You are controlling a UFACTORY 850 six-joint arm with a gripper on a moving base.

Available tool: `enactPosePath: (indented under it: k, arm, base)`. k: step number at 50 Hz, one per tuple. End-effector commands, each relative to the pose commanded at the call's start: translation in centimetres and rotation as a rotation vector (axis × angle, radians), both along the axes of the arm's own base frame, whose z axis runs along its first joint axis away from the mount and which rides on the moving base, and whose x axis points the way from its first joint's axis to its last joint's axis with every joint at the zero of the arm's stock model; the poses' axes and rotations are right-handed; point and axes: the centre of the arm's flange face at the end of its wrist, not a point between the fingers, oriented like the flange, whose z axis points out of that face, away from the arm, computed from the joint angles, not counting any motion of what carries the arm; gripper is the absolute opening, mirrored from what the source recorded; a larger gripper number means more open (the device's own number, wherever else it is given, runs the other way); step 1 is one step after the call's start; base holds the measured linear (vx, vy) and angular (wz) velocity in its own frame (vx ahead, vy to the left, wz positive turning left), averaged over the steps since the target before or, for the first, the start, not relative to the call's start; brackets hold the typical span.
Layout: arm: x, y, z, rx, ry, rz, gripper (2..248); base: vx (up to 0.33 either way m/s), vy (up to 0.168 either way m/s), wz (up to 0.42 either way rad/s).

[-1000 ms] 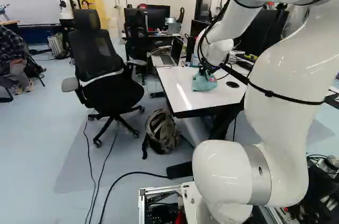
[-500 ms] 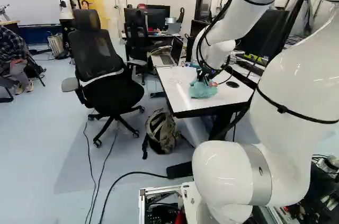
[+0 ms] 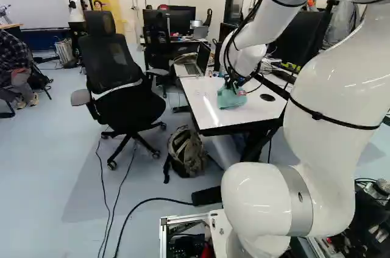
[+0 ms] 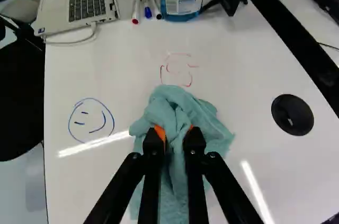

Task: Clean the table with the green towel

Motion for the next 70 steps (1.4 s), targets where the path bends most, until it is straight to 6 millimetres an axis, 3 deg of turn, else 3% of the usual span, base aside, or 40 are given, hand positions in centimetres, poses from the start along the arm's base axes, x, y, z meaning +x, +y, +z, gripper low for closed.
enactPosePath:
  k: [19, 42, 63, 70]
  arm:
    - [4.1, -0.2, 0.2, -0.009, -0.056, 0.007, 51]
    - [9.6, -0.7, -2.2, -0.015, -0.085, 0.017, 51]
    - [13.6, -1.5, -2.6, -0.02, -0.11, 0.016, 51]
    - [14.0, -1.6, -2.8, -0.02, -0.109, 0.015, 51]
  base:
    - [0.0, 0.0, 0.0]
    - [0.0, 0.0, 0.0]
    - [0.0, 0.0, 0.0]
    - [0.0, 0.0, 0.0]
